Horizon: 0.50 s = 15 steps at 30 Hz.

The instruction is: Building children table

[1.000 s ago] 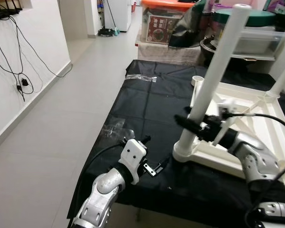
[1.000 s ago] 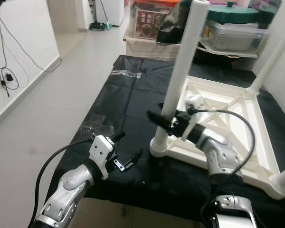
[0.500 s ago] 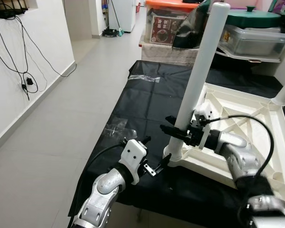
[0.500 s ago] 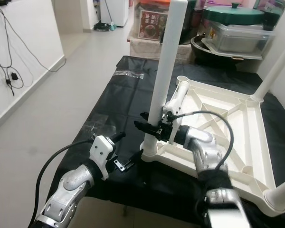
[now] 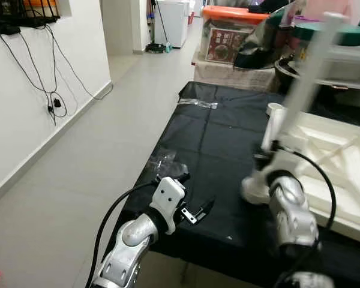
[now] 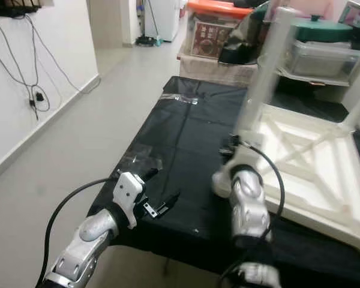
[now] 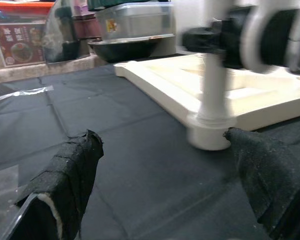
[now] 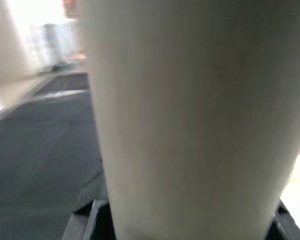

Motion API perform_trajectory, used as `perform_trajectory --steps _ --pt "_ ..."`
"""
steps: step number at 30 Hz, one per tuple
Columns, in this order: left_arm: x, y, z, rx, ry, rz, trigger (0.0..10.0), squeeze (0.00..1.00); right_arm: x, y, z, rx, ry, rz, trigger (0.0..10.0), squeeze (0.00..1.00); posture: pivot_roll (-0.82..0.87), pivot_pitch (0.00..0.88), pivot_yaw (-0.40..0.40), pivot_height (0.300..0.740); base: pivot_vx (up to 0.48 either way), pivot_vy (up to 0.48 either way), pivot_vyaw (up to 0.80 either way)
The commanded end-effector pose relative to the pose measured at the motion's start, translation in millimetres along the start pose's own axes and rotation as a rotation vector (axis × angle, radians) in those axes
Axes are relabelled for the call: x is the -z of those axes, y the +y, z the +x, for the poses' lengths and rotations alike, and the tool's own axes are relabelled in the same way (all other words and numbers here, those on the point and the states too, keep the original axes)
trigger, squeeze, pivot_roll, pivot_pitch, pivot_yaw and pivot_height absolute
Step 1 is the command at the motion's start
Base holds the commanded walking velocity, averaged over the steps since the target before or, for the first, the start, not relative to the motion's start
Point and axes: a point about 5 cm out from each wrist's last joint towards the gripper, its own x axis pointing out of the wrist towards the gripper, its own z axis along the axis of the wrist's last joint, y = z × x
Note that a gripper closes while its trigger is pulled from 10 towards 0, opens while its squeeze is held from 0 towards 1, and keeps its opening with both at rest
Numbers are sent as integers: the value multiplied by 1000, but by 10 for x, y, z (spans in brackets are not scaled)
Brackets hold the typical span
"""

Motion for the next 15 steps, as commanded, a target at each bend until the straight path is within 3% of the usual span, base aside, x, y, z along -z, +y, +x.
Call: perform_trajectory --steps 1,4,5,6,7,8,9,10,11,12,14,15 --pt "2 -32 7 9 6 -2 10000 0 119 -191 -78 173 69 34 0 0 47 0 -62 740 0 0 0" --pt "2 -36 3 12 6 -4 10000 0 109 -54 -127 150 57 95 0 0 46 0 -60 740 0 0 0" --pt "4 -36 -1 13 8 -4 10000 0 102 7 -124 113 44 115 3765 0 42 0 -57 740 0 0 0" --pt "4 -36 -1 13 8 -4 10000 0 102 7 -124 113 44 115 3765 0 42 0 -57 740 0 0 0" --pt "6 -35 -3 13 9 -5 10000 0 78 106 -108 13 11 138 10000 949 42 0 -57 740 0 0 0" --pt "6 -35 -3 13 9 -5 10000 0 78 106 -108 13 11 138 10000 949 42 0 -57 740 0 0 0" --pt "7 -34 -5 12 9 -5 10000 0 56 163 -95 -73 -31 141 10000 1000 42 0 -57 740 0 0 0" --pt "7 -34 -5 12 9 -5 10000 0 56 163 -95 -73 -31 141 10000 1000 42 0 -57 740 0 0 0" --pt "8 -31 -4 11 9 -4 10000 0 50 180 -59 -150 -61 142 10000 1000 47 0 -60 740 0 0 0" --pt "10 -28 -2 10 10 -5 10000 0 44 185 -4 -254 -84 154 10000 0 47 0 -61 740 0 0 0" --pt "12 -26 -2 9 10 -5 10000 0 36 183 25 -291 -95 158 10000 0 47 0 -61 740 0 0 0" --pt "13 -24 0 9 11 -5 10000 0 19 170 87 -400 -89 161 10000 0 45 0 -58 740 0 0 0"
